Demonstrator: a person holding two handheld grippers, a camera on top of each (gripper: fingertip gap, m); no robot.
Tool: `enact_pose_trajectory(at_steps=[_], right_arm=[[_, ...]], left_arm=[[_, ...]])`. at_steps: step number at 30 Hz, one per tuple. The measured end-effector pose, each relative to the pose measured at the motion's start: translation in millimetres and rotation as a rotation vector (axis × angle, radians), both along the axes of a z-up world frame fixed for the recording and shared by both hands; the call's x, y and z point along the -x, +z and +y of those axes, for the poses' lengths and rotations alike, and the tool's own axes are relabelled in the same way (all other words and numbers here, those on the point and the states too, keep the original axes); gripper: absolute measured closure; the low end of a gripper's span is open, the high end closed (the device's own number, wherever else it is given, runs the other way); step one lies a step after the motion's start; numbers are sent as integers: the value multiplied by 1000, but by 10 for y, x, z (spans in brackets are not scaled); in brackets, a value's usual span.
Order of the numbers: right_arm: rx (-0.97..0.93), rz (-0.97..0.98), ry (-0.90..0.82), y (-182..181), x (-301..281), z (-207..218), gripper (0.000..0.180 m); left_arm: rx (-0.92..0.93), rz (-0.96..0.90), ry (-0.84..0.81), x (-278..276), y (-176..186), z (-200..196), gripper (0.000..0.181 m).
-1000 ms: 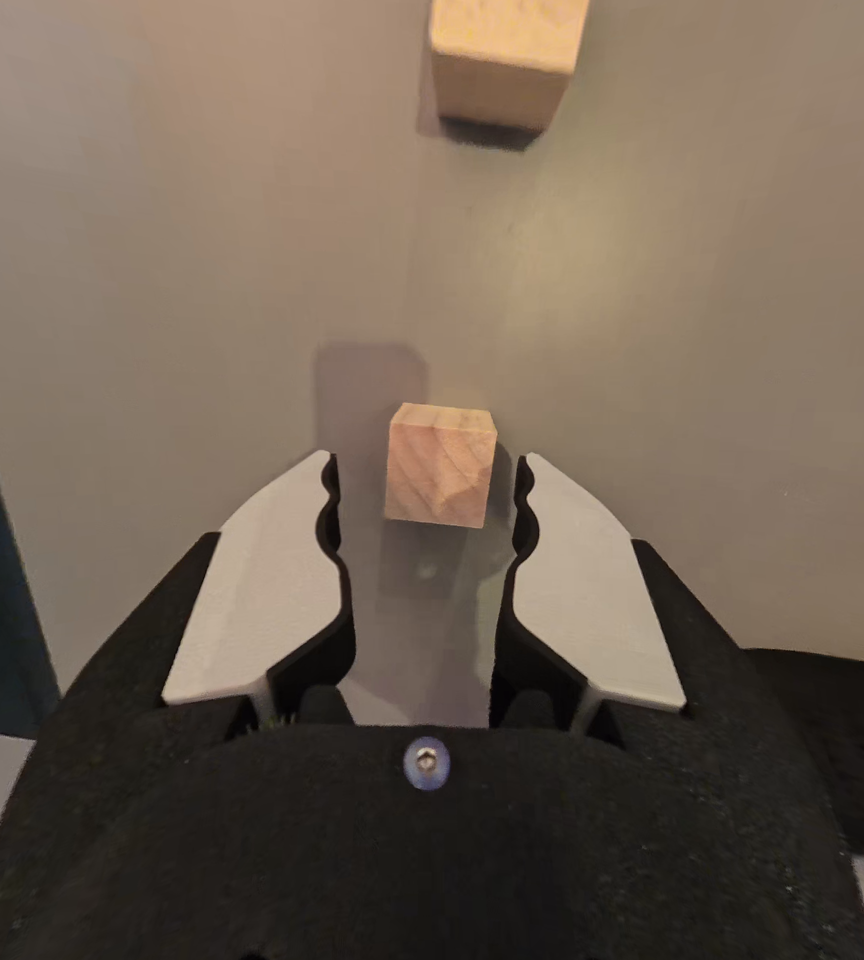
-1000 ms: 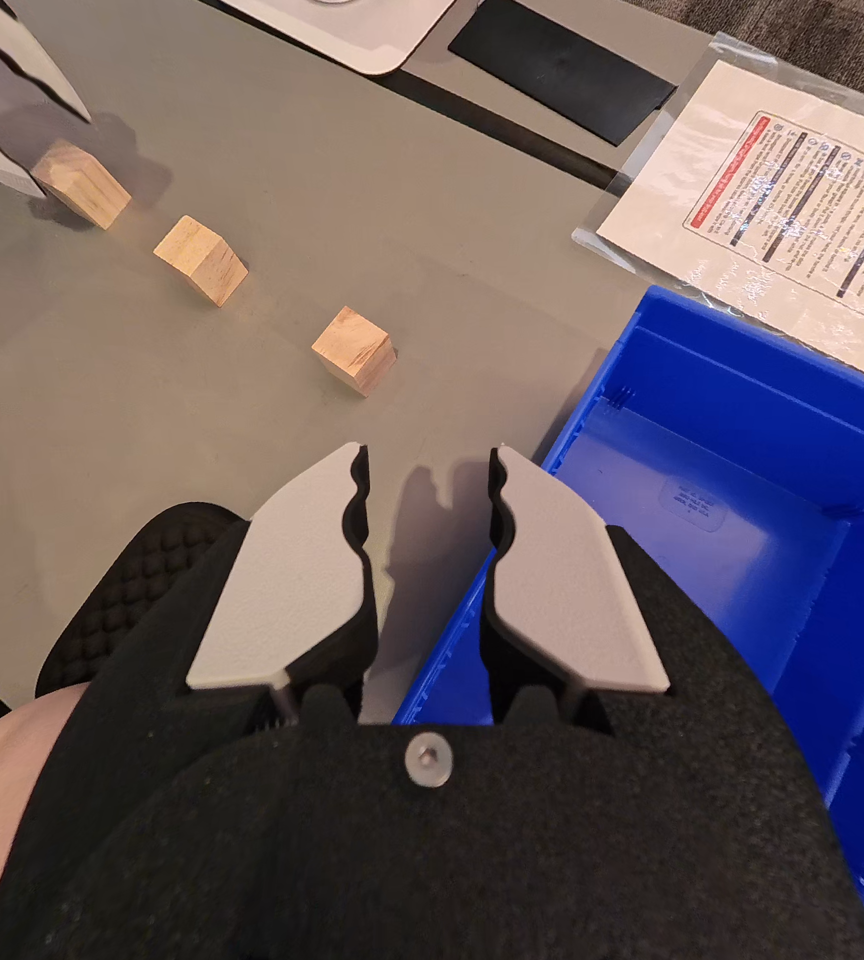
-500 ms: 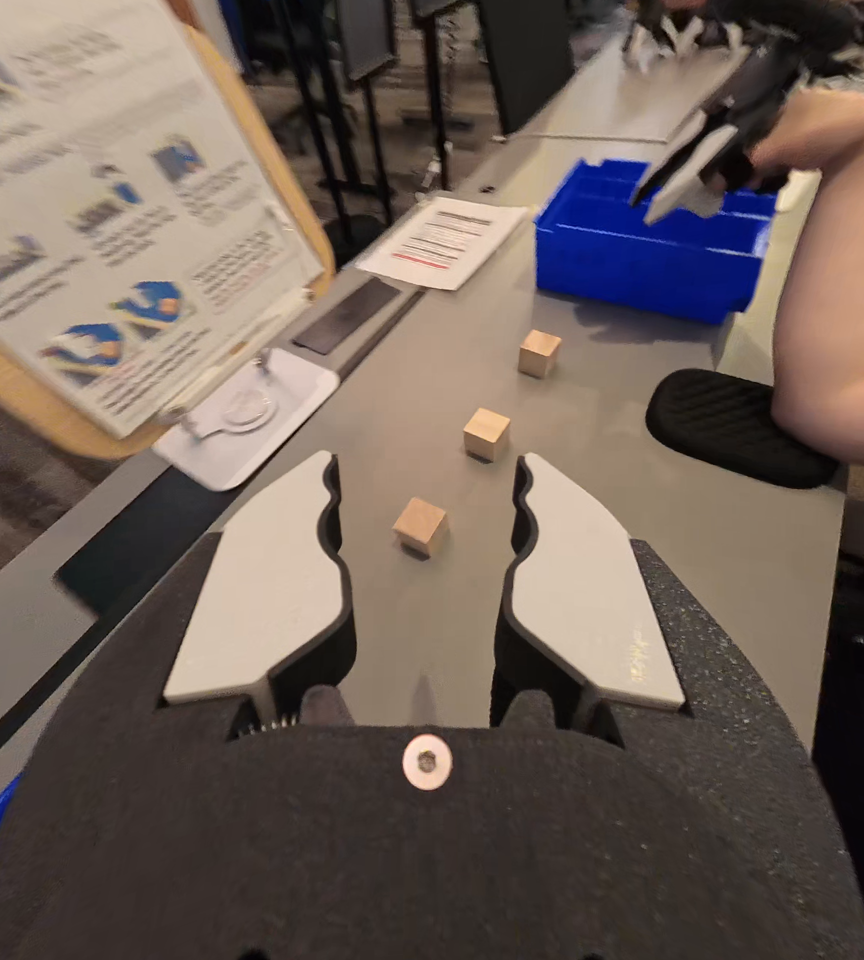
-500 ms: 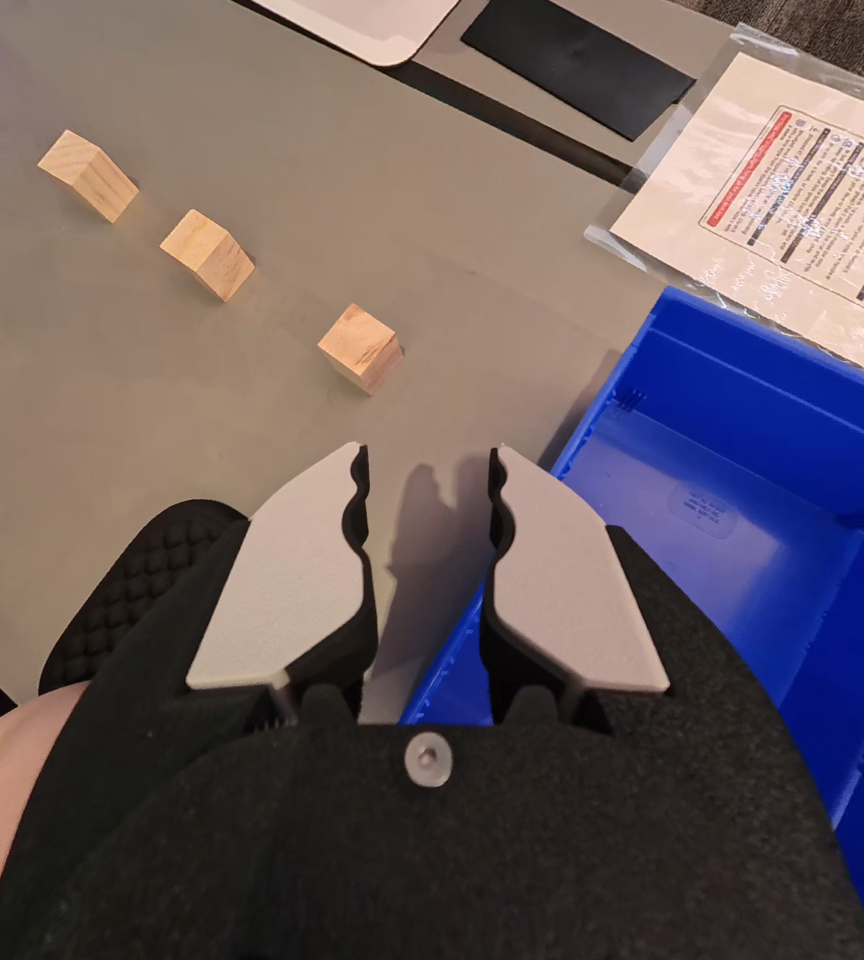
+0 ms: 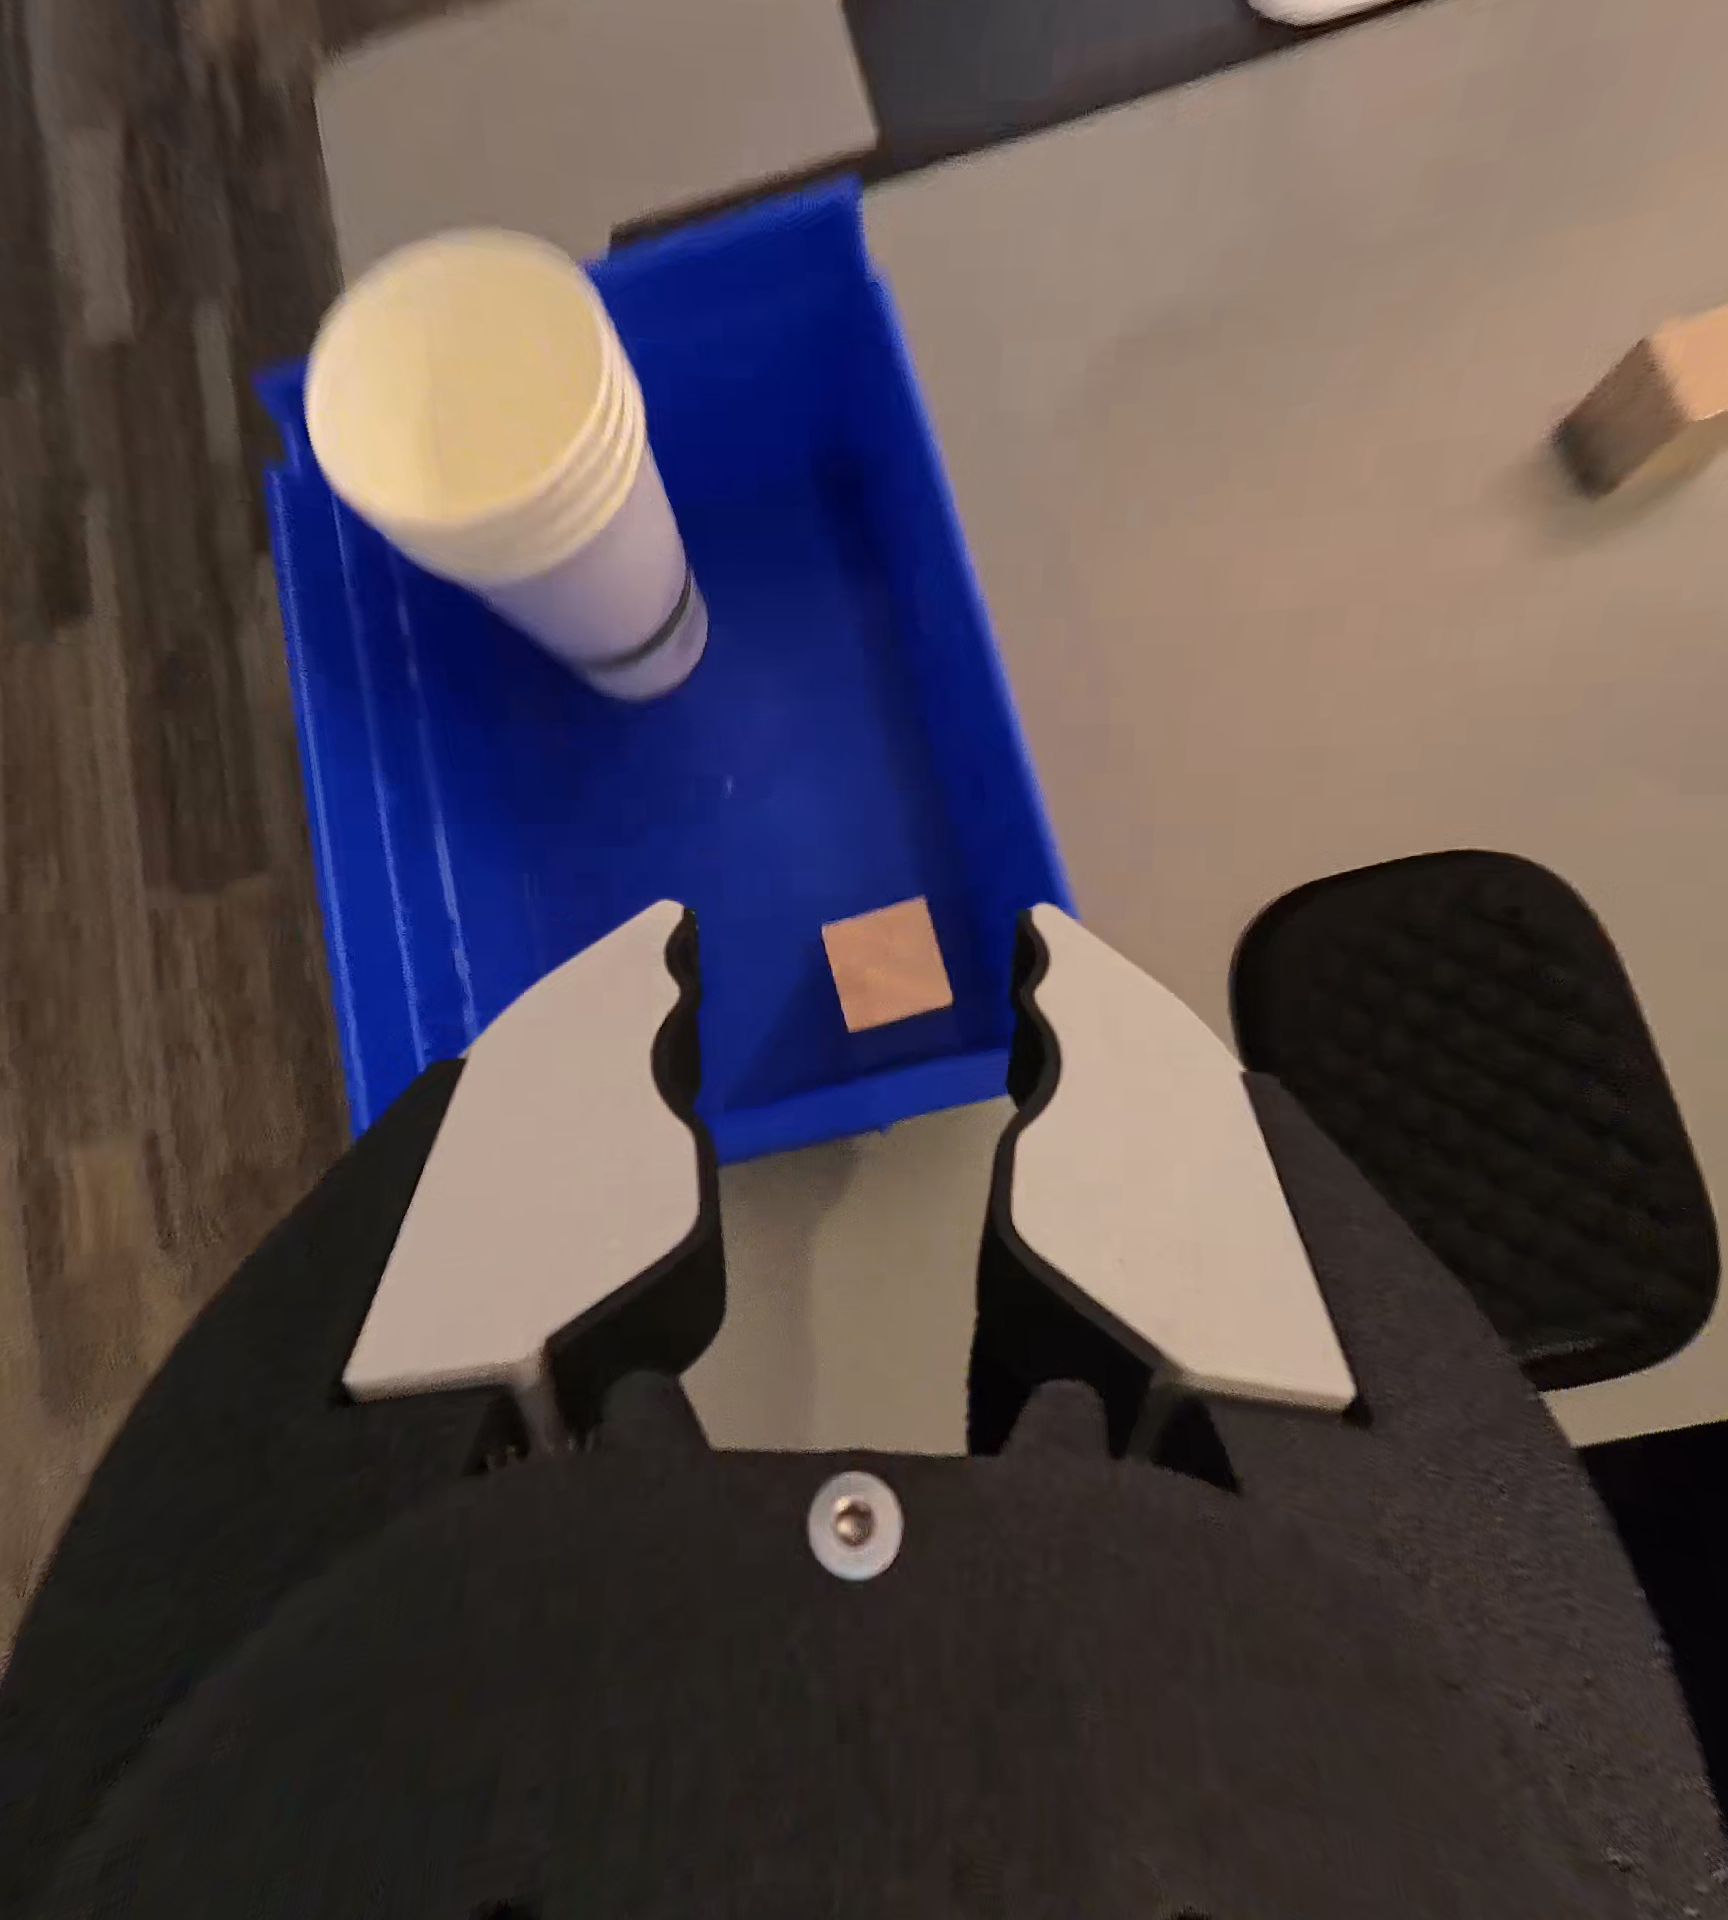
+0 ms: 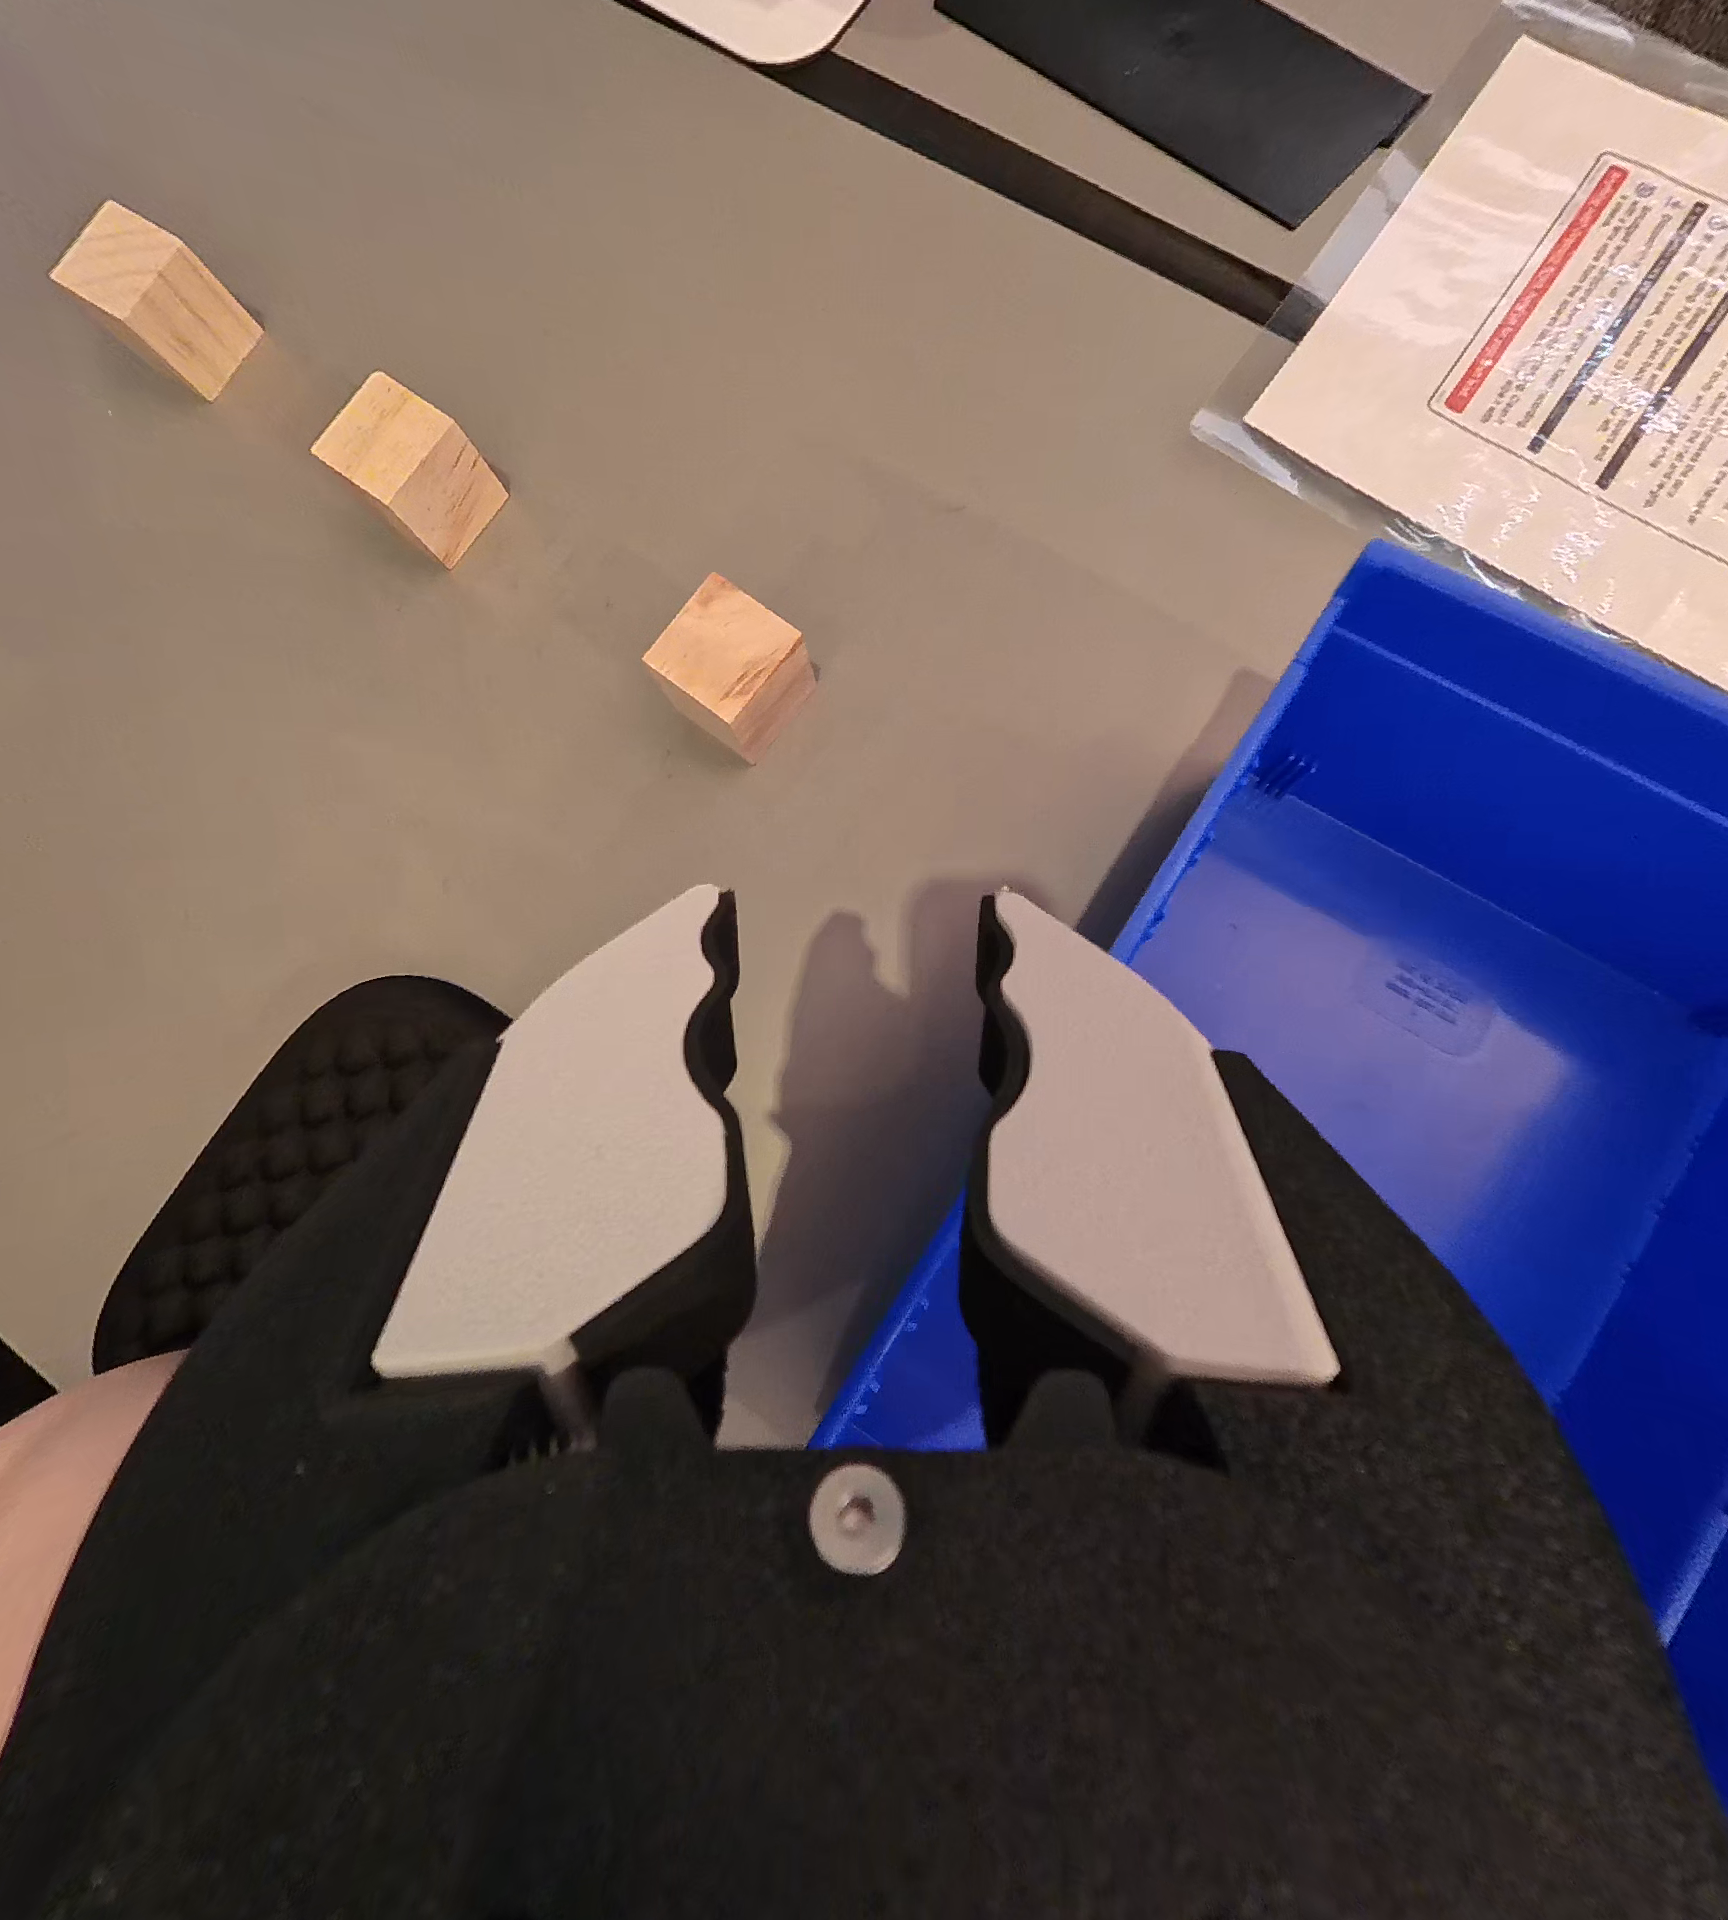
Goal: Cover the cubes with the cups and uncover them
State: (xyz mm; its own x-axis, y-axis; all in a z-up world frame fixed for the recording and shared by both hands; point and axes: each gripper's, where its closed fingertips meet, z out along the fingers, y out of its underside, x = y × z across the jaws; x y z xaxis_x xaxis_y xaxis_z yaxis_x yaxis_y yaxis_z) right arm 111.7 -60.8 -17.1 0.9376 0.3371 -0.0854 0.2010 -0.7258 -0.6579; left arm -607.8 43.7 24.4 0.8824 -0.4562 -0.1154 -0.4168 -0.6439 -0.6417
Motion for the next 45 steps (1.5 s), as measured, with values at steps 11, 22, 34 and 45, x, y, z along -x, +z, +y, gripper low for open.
enact_pose_trajectory(at_steps=[11, 22, 34, 45], right_arm=[[49, -22, 30, -63, 82, 40, 136], [32, -13, 13, -48, 35, 29, 137], [44, -10, 26, -83, 31, 27, 138], [49, 2, 15, -107, -3, 7, 138]], left_arm=[[303, 44, 172, 110, -1072, -123, 114], [450, 97, 209, 84, -1452, 75, 103], [499, 158, 170, 107, -1550, 108, 137], [190, 156, 143, 152, -729, 250, 138]])
